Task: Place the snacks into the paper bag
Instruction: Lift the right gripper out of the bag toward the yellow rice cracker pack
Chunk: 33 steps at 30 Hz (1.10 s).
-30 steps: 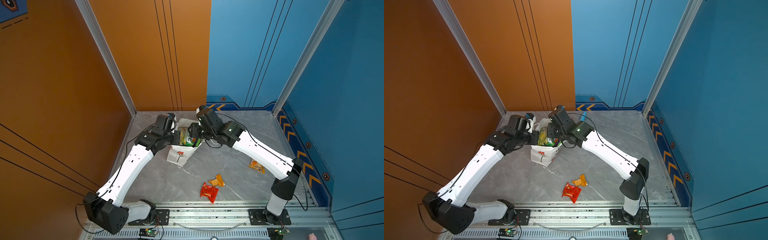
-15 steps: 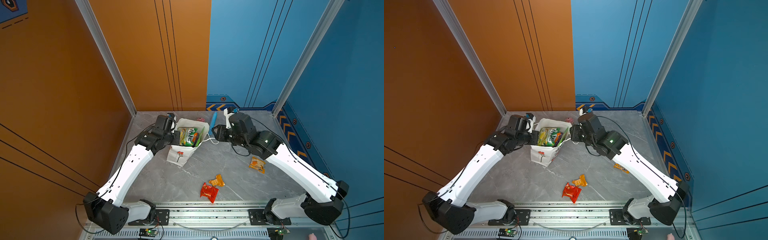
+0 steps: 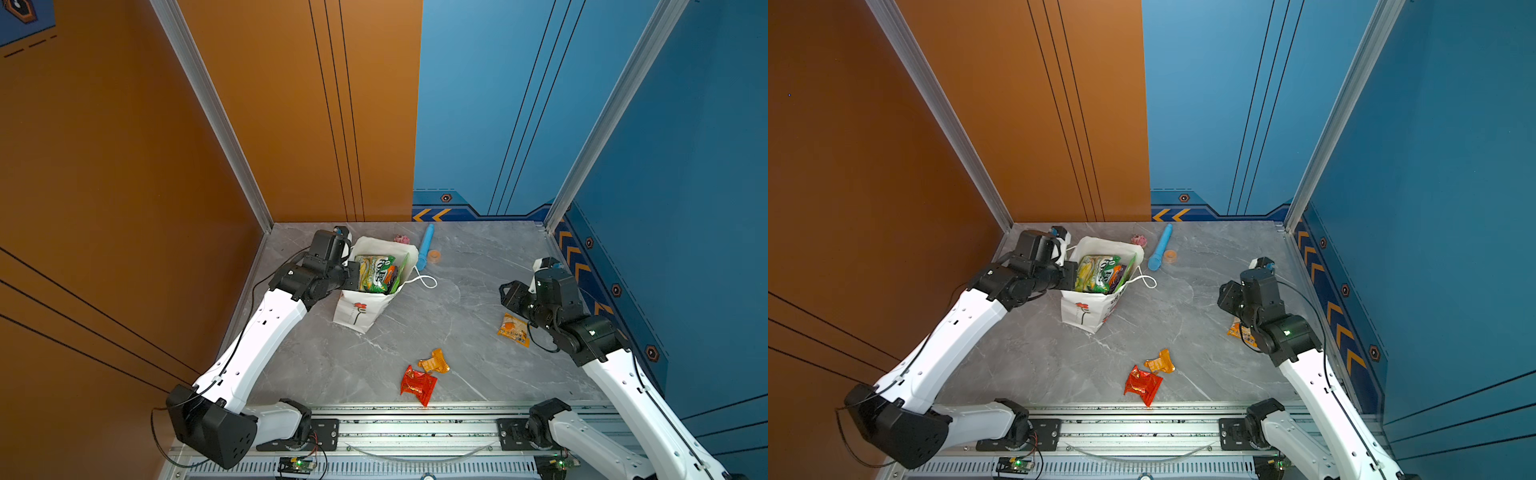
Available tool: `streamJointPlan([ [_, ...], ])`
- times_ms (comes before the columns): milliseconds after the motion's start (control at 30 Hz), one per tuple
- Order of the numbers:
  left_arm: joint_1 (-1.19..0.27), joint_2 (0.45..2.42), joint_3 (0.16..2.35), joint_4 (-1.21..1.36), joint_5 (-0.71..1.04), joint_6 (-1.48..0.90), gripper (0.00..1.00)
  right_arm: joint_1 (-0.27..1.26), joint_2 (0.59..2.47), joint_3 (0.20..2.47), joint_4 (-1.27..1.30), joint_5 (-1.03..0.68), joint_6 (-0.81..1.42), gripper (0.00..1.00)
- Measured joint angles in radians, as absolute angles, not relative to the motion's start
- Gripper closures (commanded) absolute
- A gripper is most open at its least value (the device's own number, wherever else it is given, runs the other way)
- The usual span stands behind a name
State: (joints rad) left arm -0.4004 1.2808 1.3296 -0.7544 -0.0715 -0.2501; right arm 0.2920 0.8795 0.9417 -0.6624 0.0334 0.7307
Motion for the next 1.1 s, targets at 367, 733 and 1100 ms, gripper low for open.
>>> streamJointPlan([
  [367, -0.4, 1.281, 1.33, -0.754, -0.072, -0.25, 1.0, 0.048, 0.944, 0.761, -0.601, -0.104, 0.713, 0.41],
  [733, -0.4, 1.281, 1.33, -0.755, -0.072, -0.25, 1.0, -0.084, 1.087, 0.687, -0.522, -0.165, 0.676, 0.4],
  [1100, -0.4, 1.281, 1.33, -0.754, -0.072, -0.25, 1.0, -0.179, 1.248, 0.687, -0.522, -0.162, 0.602, 0.37],
])
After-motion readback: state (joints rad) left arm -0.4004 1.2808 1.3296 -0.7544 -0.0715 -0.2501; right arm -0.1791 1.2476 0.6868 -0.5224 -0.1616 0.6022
